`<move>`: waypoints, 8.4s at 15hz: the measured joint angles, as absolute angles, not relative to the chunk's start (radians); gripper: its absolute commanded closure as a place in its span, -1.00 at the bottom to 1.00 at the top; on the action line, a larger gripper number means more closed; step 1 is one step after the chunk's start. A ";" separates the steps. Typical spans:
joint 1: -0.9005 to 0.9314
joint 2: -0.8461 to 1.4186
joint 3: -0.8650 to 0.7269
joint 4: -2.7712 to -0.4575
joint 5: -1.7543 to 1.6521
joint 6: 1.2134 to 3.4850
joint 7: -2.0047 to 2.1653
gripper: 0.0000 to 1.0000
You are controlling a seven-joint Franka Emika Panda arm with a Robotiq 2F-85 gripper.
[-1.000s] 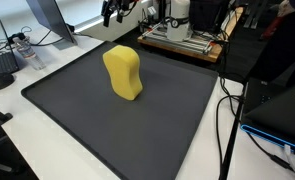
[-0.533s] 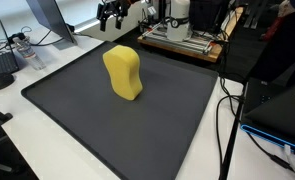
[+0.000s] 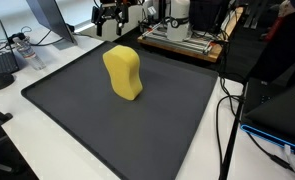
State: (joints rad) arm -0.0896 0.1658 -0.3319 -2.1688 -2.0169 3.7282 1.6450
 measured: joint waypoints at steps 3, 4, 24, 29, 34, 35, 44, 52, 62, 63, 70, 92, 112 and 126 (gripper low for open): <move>-0.064 0.210 -0.331 -2.126 -2.066 3.728 1.649 -1.00; -0.058 0.223 -0.331 -2.113 -2.081 3.729 1.649 -1.00; 0.001 0.297 -0.306 -2.010 -2.176 3.731 1.487 0.74; 0.001 0.303 -0.297 -2.010 -2.176 3.735 1.455 0.95; 0.001 0.307 -0.296 -2.011 -2.176 3.736 1.442 0.84; 0.001 0.307 -0.296 -2.011 -2.176 3.736 1.442 0.86; 0.001 0.307 -0.296 -2.011 -2.176 3.736 1.441 0.91; 0.002 0.307 -0.300 -2.012 -2.182 3.733 1.446 0.91; 0.028 0.307 -0.338 -2.012 -2.208 3.712 1.508 0.92; 0.030 0.307 -0.339 -2.012 -2.208 3.712 1.508 0.92; 0.036 0.307 -0.340 -2.011 -2.208 3.713 1.508 0.16; 0.154 0.222 -0.430 -2.045 -2.447 3.716 1.735 -1.00; 0.784 0.233 -1.084 -1.768 -2.506 4.113 2.749 -1.00; 0.672 0.509 -1.184 -1.934 -2.272 4.216 2.714 -1.00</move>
